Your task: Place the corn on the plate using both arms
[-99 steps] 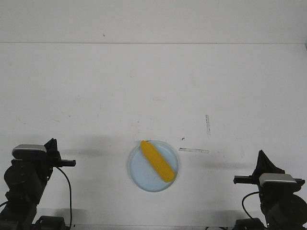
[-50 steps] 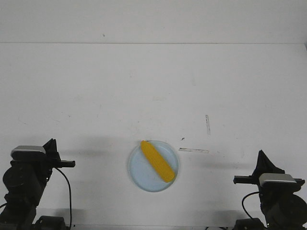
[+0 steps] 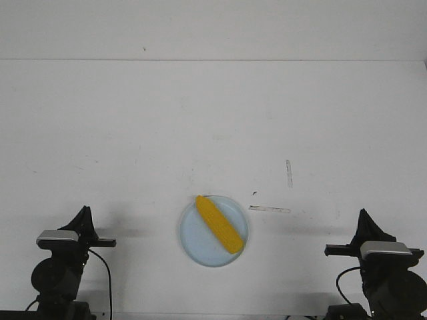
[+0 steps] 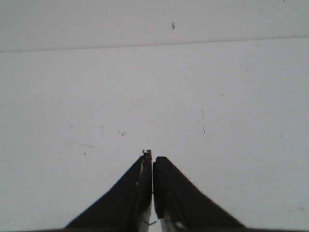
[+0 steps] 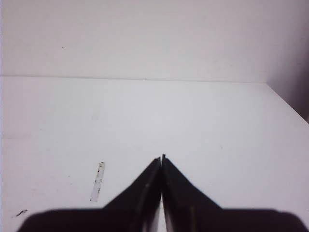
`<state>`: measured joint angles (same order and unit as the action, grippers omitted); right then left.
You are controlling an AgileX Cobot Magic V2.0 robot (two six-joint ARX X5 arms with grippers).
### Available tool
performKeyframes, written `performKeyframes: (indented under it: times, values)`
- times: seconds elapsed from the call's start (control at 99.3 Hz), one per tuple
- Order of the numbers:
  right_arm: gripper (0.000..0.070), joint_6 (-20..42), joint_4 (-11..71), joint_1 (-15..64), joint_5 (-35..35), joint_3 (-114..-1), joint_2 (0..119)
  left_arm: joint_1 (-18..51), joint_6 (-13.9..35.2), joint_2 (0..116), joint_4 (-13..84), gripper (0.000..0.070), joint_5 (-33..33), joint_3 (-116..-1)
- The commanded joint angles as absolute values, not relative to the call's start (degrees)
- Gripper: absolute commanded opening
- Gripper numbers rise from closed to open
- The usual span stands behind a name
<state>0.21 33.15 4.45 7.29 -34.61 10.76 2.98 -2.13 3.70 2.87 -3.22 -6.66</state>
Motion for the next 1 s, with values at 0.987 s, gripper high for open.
performKeyframes:
  times: [0.987]
  values:
    - [0.0000, -0.1, 32.6, 4.5, 7.5, -34.8, 10.5, 2.5, -1.7, 0.2, -0.1, 0.0000, -0.9, -0.8]
